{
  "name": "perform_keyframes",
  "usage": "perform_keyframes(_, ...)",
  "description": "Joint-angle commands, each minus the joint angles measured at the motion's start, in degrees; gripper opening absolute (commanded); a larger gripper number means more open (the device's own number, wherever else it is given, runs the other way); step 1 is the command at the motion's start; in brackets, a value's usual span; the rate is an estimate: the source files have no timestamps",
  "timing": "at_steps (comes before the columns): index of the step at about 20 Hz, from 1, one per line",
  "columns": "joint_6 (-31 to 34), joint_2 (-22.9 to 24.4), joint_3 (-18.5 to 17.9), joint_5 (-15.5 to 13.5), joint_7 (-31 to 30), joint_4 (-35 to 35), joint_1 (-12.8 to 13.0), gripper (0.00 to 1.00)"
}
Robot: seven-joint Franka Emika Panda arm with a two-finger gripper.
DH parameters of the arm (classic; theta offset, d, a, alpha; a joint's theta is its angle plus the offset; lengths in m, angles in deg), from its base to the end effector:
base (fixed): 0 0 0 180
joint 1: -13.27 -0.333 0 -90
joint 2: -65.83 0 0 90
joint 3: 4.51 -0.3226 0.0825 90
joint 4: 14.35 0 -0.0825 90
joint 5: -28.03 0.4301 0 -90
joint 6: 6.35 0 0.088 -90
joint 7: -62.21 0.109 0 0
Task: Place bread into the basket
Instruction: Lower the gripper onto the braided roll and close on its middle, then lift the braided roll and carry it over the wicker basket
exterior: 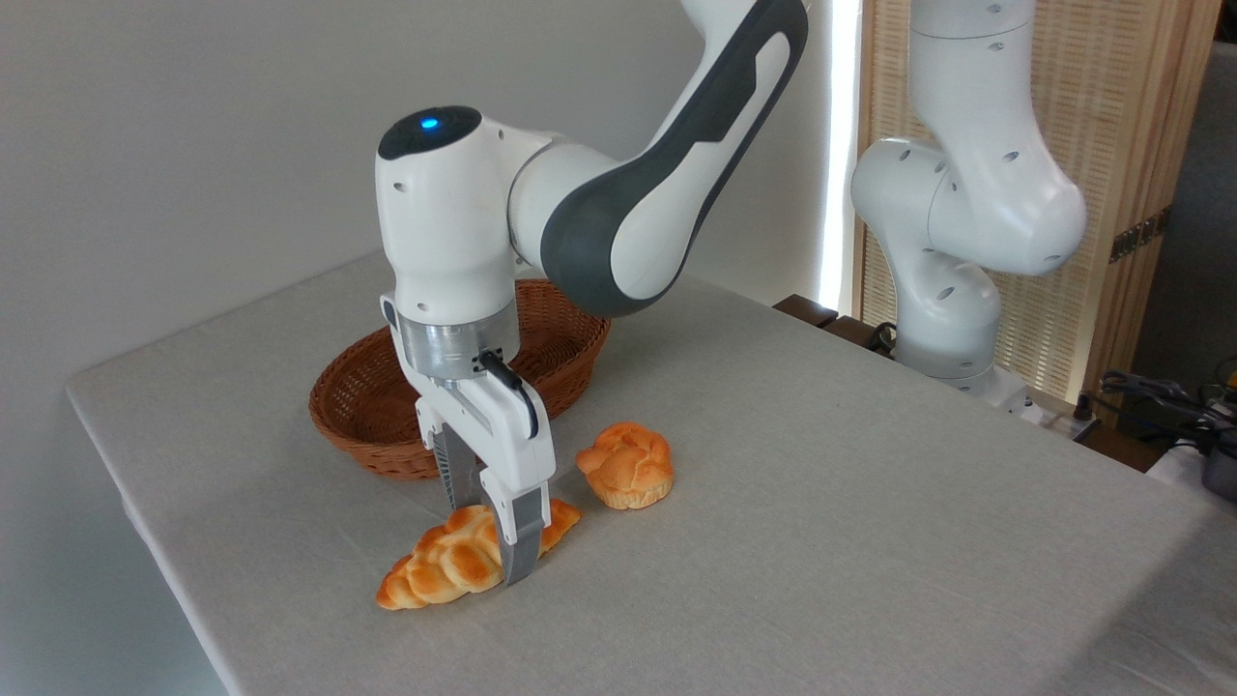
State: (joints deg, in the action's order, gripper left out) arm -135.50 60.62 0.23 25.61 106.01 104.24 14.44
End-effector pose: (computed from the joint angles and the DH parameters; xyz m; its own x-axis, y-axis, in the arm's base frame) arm 0.6092 -0.0638 0.3760 0.6618 -0.7434 0.0965 -0.7443 -0.6670 -0.0335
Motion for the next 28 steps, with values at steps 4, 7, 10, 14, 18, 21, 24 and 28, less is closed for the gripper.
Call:
perform_keyframes(4,-1.7,-1.1,-0.3,-0.5,-0.5,-0.2,-0.2,0.25)
perform_keyframes(7,-1.7,-1.6,-0.3,-0.8,-0.5,-0.6,-0.3,0.21)
perform_keyframes(10,-1.6,-1.6,-0.3,-0.8,-0.3,-0.7,-0.3,0.21)
perform_keyframes(14,-1.0,-1.7,-0.3,-0.8,0.0,-1.9,-0.4,0.2)
perform_keyframes(18,-0.1,-1.7,-0.3,-1.0,-0.1,-2.3,-0.4,0.16)
perform_keyframes(21,2.5,-1.2,-0.8,-3.4,0.1,-4.7,-0.5,0.14)
perform_keyframes(24,3.5,-1.7,-0.9,-6.4,0.7,-7.8,-0.7,0.13)
perform_keyframes(28,5.7,0.2,-0.2,-9.3,-0.2,-10.7,-1.0,0.14)
